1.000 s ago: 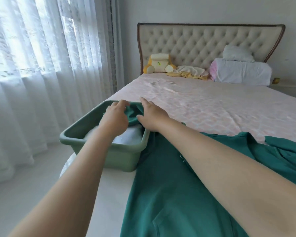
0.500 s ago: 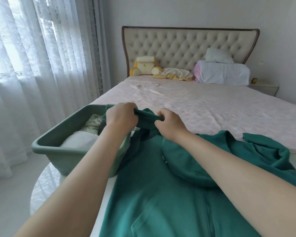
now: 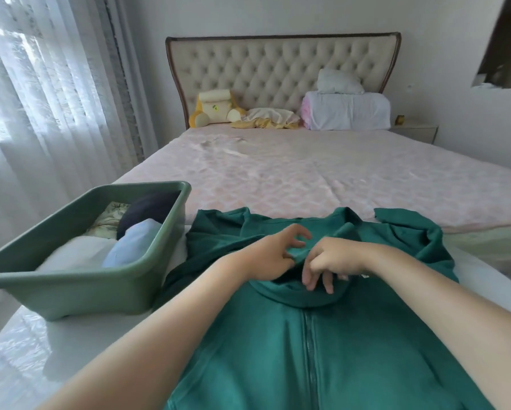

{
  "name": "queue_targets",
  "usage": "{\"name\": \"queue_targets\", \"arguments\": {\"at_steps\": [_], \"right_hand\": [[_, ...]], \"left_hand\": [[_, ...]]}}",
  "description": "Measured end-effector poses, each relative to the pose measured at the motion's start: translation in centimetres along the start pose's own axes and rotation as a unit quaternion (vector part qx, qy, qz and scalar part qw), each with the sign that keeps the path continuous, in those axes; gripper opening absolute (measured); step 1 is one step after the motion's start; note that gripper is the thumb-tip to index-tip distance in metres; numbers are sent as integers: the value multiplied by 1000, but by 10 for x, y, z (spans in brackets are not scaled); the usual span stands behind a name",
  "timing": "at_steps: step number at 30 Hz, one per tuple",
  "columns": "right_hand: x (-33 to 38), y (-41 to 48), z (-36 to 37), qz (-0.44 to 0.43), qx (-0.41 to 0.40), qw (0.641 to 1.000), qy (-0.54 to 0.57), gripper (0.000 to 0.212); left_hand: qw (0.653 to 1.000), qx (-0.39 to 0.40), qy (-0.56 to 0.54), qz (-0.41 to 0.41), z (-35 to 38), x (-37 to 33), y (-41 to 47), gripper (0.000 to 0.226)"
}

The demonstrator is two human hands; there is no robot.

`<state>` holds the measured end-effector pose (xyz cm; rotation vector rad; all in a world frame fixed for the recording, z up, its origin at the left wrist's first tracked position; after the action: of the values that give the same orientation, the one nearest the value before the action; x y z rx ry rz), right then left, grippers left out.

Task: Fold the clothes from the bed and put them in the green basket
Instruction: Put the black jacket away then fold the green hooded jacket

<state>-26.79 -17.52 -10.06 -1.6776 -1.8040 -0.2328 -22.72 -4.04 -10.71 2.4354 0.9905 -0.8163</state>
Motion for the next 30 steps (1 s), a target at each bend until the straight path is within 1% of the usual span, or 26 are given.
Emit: {"name": "queue_targets", "arguments": {"at_steps": [1, 2, 3, 5, 6, 7, 8, 9, 10, 12, 14, 15, 16, 17, 18, 19, 20, 21, 22, 23, 24, 26, 27, 28, 29, 30], "right_hand": [[3, -4, -1, -24, -13, 1000, -7, 26], [8, -7, -5, -49, -54, 997, -17, 25], [11, -6, -12, -68, -120, 990, -33, 25], [11, -5, -29, -100, -276, 954, -64, 28], [9, -4, -33, -118, -325, 935, -73, 29], [4, 1, -34, -130, -343, 927, -86, 29], [-1, 6, -32, -122, -328, 929, -119, 31], [-8, 12, -27, -97, -297, 936, -165, 34], [-13, 15, -23, -61, -262, 939, -214, 34], [-21, 17, -18, 1, -209, 936, -282, 39], [-18, 14, -22, 18, -211, 933, -292, 40], [-16, 14, -25, 13, -220, 936, -276, 36], [-13, 12, -27, 12, -224, 940, -258, 24], [-9, 11, -26, 5, -222, 940, -259, 16], [-8, 12, -24, 8, -210, 936, -283, 36], [-11, 15, -18, 14, -186, 936, -297, 62], [-16, 17, -14, 36, -159, 940, -301, 80], [-20, 20, -10, 53, -136, 946, -288, 90], [-25, 22, -8, 73, -111, 953, -271, 93], [-29, 25, -7, 81, -97, 961, -247, 93], [-31, 24, -7, 91, -82, 964, -234, 89], [-27, 20, -8, 98, -68, 967, -226, 68], [-23, 19, -9, 90, -64, 969, -222, 57], [-20, 19, -10, 80, -70, 969, -223, 48], [-16, 19, -13, 70, -99, 965, -232, 40], [-11, 19, -20, 58, -152, 955, -248, 33]], "left_hand": [[1000, -2, -6, -7, 3, 4, -1, 49], [1000, -15, -2, -15, 5, 10, -1, 48], [999, -35, 1, -22, 5, 14, -2, 49], [995, -88, 17, -37, 0, 27, -2, 55], [991, -118, 45, -40, -4, 32, -2, 58], [985, -145, 90, -39, -9, 37, -2, 61], [975, -166, 145, -35, -12, 43, -2, 63], [965, -176, 193, -38, -13, 50, -2, 64], [956, -176, 229, -46, -14, 58, -2, 63], [948, -147, 273, -74, -12, 74, -3, 59], [949, -126, 275, -92, -9, 82, -5, 53], [950, -132, 265, -97, -10, 82, -5, 50], [951, -146, 251, -103, -12, 83, -4, 49], [951, -163, 237, -110, -15, 83, -3, 48], [950, -177, 226, -119, -18, 83, -1, 49], [949, -188, 221, -126, -21, 83, 0, 49], [946, -196, 228, -124, -23, 84, 2, 47], [941, -195, 249, -120, -23, 83, 4, 41], [935, -187, 279, -113, -23, 82, 5, 34], [929, -174, 308, -110, -21, 80, 6, 28], [925, -161, 326, -109, -19, 79, 6, 26], [926, -143, 331, -115, -17, 81, 6, 31], [926, -142, 329, -116, -18, 82, 7, 28], [927, -153, 324, -115, -21, 82, 8, 24], [927, -177, 311, -113, -26, 82, 8, 27], [925, -220, 290, -106, -33, 79, 8, 33]]}}
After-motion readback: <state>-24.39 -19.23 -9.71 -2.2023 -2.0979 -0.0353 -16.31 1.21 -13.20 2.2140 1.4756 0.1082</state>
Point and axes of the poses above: each hand's wrist, its own y-axis towards the middle knuckle, its own z-axis out of the palm, x = y × z, the point moved 5 cm from there along y, towards the middle knuckle, and after that the axes turned 7 degrees about -x, right-handed, at the moved point
